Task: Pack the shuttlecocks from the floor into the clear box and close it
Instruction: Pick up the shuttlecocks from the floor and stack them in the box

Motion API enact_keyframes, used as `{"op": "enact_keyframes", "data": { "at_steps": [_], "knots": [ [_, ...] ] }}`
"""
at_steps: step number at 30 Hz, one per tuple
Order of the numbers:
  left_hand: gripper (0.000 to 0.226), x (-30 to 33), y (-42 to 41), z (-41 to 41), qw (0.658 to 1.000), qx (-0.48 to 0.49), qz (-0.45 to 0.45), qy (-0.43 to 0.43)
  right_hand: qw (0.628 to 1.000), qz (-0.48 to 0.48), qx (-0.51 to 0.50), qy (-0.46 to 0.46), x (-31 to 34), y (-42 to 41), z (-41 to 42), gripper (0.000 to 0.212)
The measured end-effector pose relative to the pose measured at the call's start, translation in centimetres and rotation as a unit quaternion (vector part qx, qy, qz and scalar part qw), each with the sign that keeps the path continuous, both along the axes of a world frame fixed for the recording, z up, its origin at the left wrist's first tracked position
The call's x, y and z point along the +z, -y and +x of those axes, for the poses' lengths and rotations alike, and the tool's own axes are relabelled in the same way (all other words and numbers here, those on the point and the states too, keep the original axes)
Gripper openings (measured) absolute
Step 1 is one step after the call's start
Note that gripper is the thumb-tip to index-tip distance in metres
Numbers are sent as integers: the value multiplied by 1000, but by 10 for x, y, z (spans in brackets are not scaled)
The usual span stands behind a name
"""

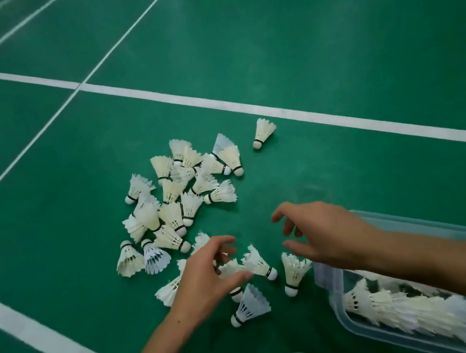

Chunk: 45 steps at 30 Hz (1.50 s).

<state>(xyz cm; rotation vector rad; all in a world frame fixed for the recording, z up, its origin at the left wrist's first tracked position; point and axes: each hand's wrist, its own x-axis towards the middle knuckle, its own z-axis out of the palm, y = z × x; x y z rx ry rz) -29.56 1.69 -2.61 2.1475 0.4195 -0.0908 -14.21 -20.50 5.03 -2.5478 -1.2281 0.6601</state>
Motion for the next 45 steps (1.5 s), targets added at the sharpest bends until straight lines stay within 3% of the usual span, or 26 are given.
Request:
{"op": "enact_keyframes", "data": {
  "at_steps": [11, 19, 27, 35, 40, 45],
  "knots": [
    [61, -44, -8, 2, 997, -40, 63, -35, 978, -189, 80, -32, -71, -42, 8, 62],
    [54, -48, -1, 20, 997, -37, 32, -60, 975, -195, 29, -105, -87, -46, 8, 77],
    [45, -29, 4, 27, 1000, -17, 9, -13, 988, -66, -20, -136, -58, -41, 19, 71],
    [40, 56, 20, 45, 994, -10, -19, 105, 988, 102, -62, -97, 49, 17, 28, 63],
    [40, 101, 58, 49, 989, -38, -52, 132, 955, 218, -181, -92, 102, 102, 11, 57],
    [39, 114, 90, 45, 986, -92, -49, 130, 890, 291, -322, -141, 82, 178, -28, 54]
  ]
}}
